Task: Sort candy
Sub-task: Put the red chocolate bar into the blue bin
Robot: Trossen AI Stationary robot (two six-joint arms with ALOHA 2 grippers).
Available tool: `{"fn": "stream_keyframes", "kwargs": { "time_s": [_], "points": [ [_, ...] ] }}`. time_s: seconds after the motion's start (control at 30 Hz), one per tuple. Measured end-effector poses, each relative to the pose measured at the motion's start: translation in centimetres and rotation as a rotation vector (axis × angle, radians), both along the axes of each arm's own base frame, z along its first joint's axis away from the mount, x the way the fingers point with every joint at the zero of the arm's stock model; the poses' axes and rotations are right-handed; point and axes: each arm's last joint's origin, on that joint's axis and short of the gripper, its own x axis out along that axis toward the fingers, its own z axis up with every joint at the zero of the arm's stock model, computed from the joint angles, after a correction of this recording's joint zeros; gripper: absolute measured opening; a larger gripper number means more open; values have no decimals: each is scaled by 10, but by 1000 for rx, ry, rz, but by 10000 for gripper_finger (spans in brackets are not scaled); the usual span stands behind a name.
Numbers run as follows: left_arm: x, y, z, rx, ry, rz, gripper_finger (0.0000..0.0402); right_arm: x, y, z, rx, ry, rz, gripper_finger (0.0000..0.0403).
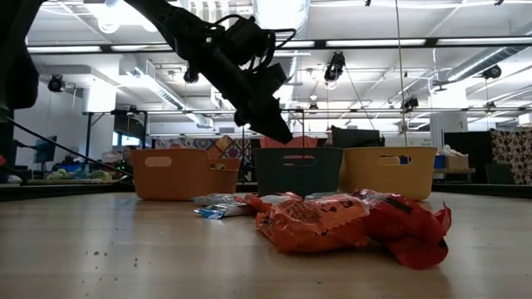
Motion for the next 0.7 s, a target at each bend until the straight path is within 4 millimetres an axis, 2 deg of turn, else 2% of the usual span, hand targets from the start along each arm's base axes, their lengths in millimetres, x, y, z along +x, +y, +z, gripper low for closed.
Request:
{"fn": "stream_keyframes", "kwargs": {
  "time_s": [0.13, 0.37, 0.57, 0.7],
  "points": [
    [1, 0, 16, -2, 0, -18, 158, -2, 2, -3, 82, 50, 26, 178],
    [-6, -3, 87, 50, -71, -69, 173, -17, 0, -19, 200, 297, -5, 178],
    [-37, -15, 162, 52, -168, -115, 173, -28, -1, -33, 275, 520, -97, 178],
    [-67, -33, 200, -56, -236, -207, 173, -26, 2, -49, 312, 711, -81, 178]
  ]
}}
